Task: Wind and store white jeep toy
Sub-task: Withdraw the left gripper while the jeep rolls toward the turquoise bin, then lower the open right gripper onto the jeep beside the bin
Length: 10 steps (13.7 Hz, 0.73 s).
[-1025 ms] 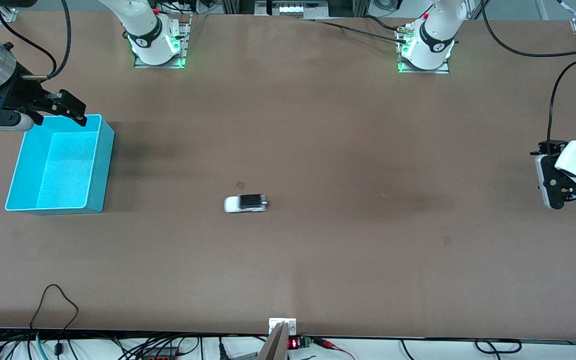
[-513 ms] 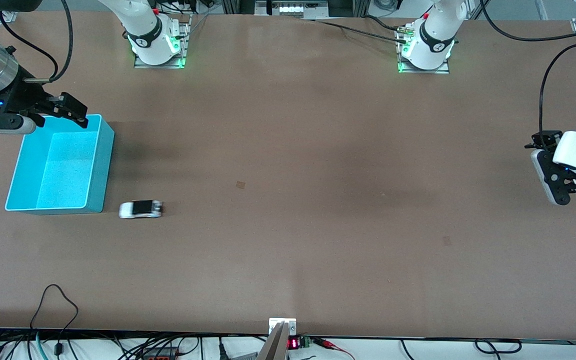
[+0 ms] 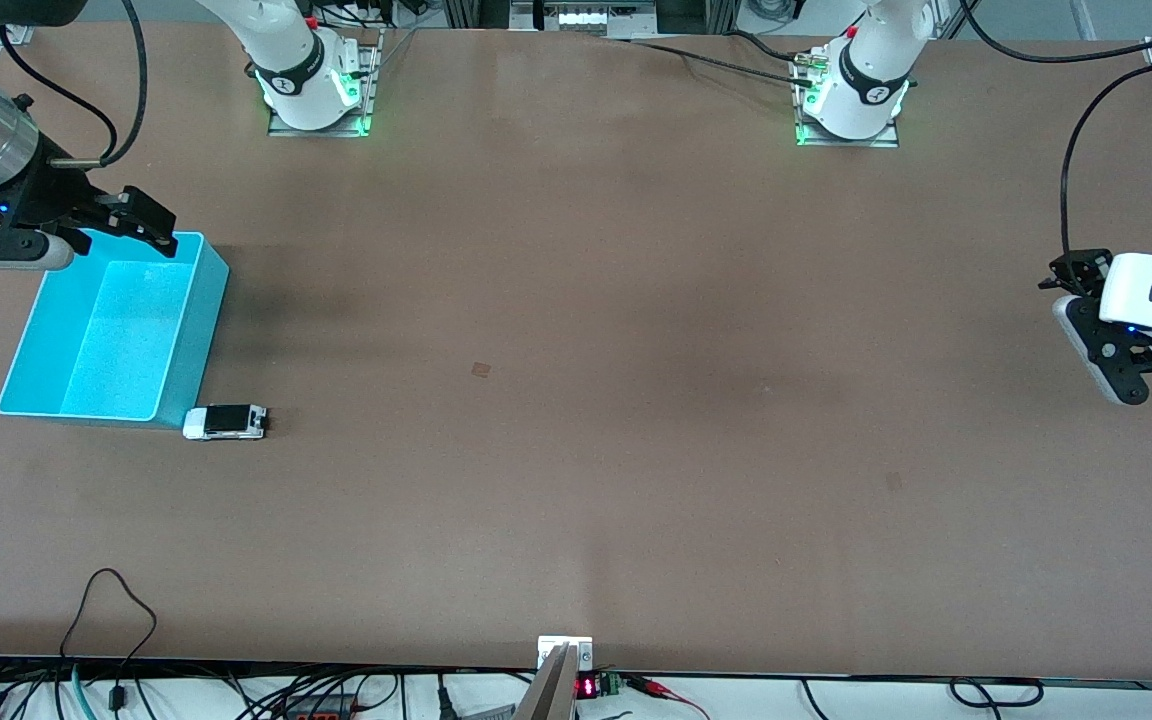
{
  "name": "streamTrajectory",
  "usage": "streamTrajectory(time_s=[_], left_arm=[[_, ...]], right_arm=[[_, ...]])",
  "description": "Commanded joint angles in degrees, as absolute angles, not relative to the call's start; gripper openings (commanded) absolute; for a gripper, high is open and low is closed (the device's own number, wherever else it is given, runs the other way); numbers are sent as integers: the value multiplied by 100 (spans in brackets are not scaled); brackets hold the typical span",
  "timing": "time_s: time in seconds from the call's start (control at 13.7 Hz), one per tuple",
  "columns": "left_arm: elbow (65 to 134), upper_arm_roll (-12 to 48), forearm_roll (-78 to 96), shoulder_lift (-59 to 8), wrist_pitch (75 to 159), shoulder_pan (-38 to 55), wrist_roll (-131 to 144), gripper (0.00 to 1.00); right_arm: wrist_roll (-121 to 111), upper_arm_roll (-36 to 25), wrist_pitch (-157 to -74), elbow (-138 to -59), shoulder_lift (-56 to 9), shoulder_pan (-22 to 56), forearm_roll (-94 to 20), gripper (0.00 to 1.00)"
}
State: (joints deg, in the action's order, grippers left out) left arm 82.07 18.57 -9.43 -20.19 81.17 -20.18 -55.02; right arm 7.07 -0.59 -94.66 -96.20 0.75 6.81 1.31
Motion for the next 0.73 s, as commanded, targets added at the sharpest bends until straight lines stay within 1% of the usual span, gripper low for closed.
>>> streamTrajectory(time_s=[0.0, 0.07, 0.22, 0.37, 0.44, 0.66], left_arm=[[7963, 2117, -844, -1934, 7770, -2030, -4435, 100], [7980, 2144, -844, -1812, 7761, -1935, -3916, 100], [8033, 1952, -844, -1671, 7804, -1592, -3360, 100], [8086, 1541, -678, -1504, 7935, -1197, -2606, 100], [8234, 1321, -494, -1372, 8119, -1056, -2123, 100], [9365, 565, 174, -600, 9330, -643, -934, 100]], right_arm=[[703, -79, -9474, -9580, -105, 651, 141, 100], [694, -79, -9475, -9563, -253, 616, 141, 100], [467, -88, -9527, -9545, -421, 554, 141, 100], [-294, -88, -9536, -9545, -658, 510, 141, 100], [-760, -88, -9554, -9545, -781, 466, 141, 100], [-2463, -88, -9991, -9545, -1203, 177, 176, 100]])
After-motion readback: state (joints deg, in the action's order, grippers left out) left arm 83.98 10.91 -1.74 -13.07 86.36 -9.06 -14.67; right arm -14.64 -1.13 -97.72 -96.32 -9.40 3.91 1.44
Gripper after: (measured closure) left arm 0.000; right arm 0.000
